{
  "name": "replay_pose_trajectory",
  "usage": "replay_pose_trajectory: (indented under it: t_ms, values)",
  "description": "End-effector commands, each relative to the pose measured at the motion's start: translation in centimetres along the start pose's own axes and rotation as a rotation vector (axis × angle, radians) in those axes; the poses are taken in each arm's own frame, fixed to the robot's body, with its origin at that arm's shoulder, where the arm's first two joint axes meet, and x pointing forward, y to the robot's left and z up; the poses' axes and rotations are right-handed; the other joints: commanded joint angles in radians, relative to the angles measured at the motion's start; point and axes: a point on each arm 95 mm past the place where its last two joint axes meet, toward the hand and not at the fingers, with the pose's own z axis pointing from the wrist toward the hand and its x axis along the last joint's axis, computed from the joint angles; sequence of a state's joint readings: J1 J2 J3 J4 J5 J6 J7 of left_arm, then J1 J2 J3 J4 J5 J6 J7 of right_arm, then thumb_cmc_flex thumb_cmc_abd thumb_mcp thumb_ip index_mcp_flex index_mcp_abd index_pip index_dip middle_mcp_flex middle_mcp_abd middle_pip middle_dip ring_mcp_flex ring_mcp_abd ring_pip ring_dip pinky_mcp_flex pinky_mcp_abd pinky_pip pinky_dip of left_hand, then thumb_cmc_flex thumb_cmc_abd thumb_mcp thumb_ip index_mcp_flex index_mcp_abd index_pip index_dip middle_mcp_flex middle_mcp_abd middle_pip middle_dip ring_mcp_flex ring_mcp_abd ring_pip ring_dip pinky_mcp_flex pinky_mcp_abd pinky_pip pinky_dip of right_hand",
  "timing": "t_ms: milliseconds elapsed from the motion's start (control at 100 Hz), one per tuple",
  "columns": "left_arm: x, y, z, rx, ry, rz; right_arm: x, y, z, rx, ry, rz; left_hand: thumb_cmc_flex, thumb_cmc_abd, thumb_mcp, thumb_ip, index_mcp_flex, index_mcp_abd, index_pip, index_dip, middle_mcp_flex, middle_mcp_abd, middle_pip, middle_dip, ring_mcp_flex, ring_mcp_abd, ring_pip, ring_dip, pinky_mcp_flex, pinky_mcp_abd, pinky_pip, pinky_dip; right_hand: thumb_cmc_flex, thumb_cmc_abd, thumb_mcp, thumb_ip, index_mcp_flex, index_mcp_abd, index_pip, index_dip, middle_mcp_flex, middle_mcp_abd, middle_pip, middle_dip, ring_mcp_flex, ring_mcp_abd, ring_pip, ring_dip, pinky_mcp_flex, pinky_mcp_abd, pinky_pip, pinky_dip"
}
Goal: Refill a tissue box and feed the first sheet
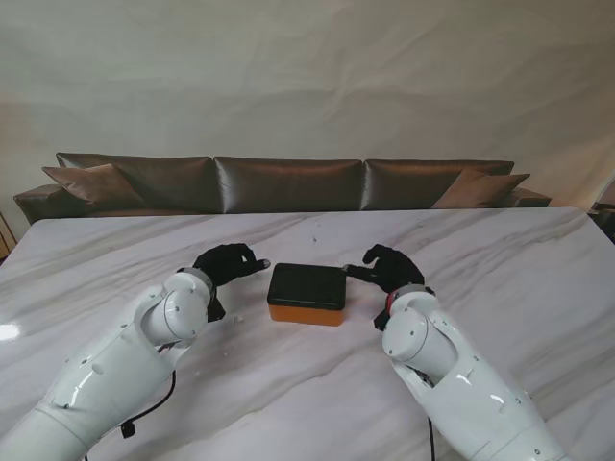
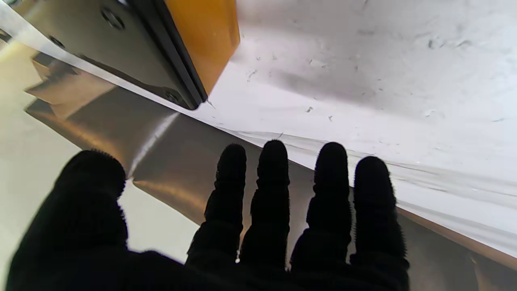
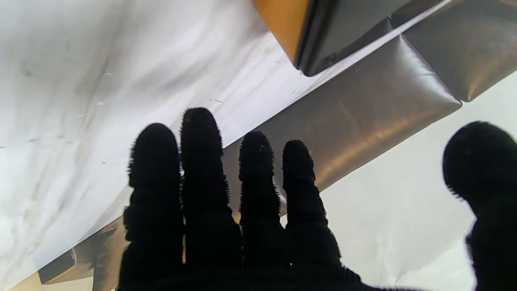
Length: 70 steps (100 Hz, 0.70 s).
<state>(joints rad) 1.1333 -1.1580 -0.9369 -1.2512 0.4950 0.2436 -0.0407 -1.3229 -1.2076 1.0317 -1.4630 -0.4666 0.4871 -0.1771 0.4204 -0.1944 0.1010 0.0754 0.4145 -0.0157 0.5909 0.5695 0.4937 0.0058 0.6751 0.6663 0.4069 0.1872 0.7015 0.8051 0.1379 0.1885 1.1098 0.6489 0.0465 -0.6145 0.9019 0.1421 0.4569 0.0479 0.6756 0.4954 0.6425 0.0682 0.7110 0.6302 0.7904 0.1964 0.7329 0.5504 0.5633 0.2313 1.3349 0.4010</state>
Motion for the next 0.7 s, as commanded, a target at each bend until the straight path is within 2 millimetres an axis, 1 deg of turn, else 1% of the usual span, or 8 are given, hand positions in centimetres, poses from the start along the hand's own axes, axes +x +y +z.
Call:
replay_pose_trajectory:
  t_ms: [0,90,120,180,230,250,330,690]
  values:
    - [-0.5,0.6,-0.9,-0.036,0.005,0.034,-1.0,-0.7,-0.6,0.037,-0.017,-0.032,0.026,-0.041,-0.010,0.037,-0.057,0.021,-0.033,-0.048,-0.071,-0.042,-0.050,-0.046,-0.065,-0.025,-0.050,-0.038,-0.064,-0.025,0.065,-0.016,0.015,-0.045,-0.013,-0.006,-0.053,0.017,-0.010,-0.017,-0.075,0.014,-0.034,-0.044,-0.063,-0.002,-0.049,-0.022,-0.034,-0.044,-0.028,0.016]
    - [-0.5,0.8,-1.8,-0.048,0.031,0.108,-1.5,-1.1,-1.1,0.053,-0.022,-0.079,0.044,-0.066,-0.018,0.034,-0.110,0.033,-0.076,-0.097,-0.135,-0.062,-0.093,-0.094,-0.116,-0.042,-0.118,-0.081,-0.129,-0.025,-0.012,-0.025,0.030,-0.063,-0.023,-0.024,-0.097,0.030,-0.018,-0.033,-0.152,0.017,-0.067,-0.097,-0.145,-0.004,-0.101,-0.049,-0.082,-0.057,-0.082,0.021]
    - [-0.6,0.9,-2.0,-0.051,0.035,0.129,-1.7,-1.2,-1.3,0.058,-0.025,-0.091,0.048,-0.073,-0.024,0.034,-0.125,0.038,-0.089,-0.112,-0.158,-0.044,-0.106,-0.108,-0.132,-0.044,-0.139,-0.095,-0.147,-0.024,-0.041,-0.030,0.029,-0.062,-0.023,-0.026,-0.109,0.034,-0.021,-0.036,-0.173,0.019,-0.074,-0.105,-0.168,-0.004,-0.112,-0.054,-0.097,-0.060,-0.093,0.020]
    - [-0.6,1.2,-2.4,-0.063,0.040,0.165,-1.9,-1.5,-1.5,0.067,-0.030,-0.114,0.051,-0.086,-0.036,0.038,-0.151,0.045,-0.106,-0.134,-0.180,-0.051,-0.122,-0.132,-0.151,-0.056,-0.172,-0.118,-0.172,-0.021,-0.087,-0.036,0.030,-0.061,-0.025,-0.034,-0.129,0.041,-0.024,-0.042,-0.215,0.021,-0.089,-0.129,-0.203,-0.002,-0.129,-0.064,-0.118,-0.067,-0.119,0.023]
    - [-0.6,1.5,-2.7,-0.067,0.044,0.187,-2.0,-1.8,-1.7,0.072,-0.034,-0.135,0.047,-0.107,-0.045,0.051,-0.157,0.049,-0.111,-0.145,-0.190,-0.055,-0.124,-0.143,-0.154,-0.058,-0.188,-0.131,-0.181,-0.019,-0.110,-0.038,0.032,-0.062,-0.024,-0.035,-0.135,0.043,-0.026,-0.045,-0.229,0.022,-0.090,-0.134,-0.217,-0.003,-0.133,-0.067,-0.130,-0.071,-0.129,0.024]
    - [-0.6,1.6,-2.8,-0.067,0.047,0.195,-2.1,-1.9,-1.8,0.075,-0.036,-0.143,0.039,-0.121,-0.043,0.072,-0.157,0.049,-0.110,-0.151,-0.190,-0.057,-0.125,-0.152,-0.155,-0.059,-0.188,-0.133,-0.182,-0.017,-0.120,-0.037,0.034,-0.062,-0.024,-0.036,-0.136,0.043,-0.025,-0.045,-0.233,0.024,-0.089,-0.135,-0.221,-0.004,-0.134,-0.067,-0.133,-0.072,-0.134,0.024]
    - [-0.5,2.2,-3.2,-0.068,0.051,0.218,-2.3,-2.4,-2.0,0.084,-0.045,-0.175,0.023,-0.167,-0.019,0.102,-0.156,0.049,-0.107,-0.162,-0.191,-0.060,-0.127,-0.167,-0.156,-0.059,-0.197,-0.141,-0.192,-0.013,-0.140,-0.036,0.043,-0.064,-0.021,-0.035,-0.137,0.044,-0.023,-0.047,-0.241,0.025,-0.082,-0.137,-0.228,-0.005,-0.133,-0.068,-0.141,-0.076,-0.145,0.025]
    - [-0.7,5.2,-3.7,-0.080,0.048,0.250,-2.4,-5.0,-2.4,0.136,-0.059,-0.197,0.032,-0.191,0.001,0.112,-0.140,0.051,-0.073,-0.162,-0.164,-0.057,-0.107,-0.168,-0.130,-0.058,-0.160,-0.116,-0.193,-0.008,-0.144,-0.027,0.129,-0.072,-0.051,-0.028,-0.118,0.044,-0.006,-0.052,-0.259,0.032,-0.053,-0.144,-0.242,-0.005,-0.119,-0.063,-0.160,-0.080,-0.171,0.045]
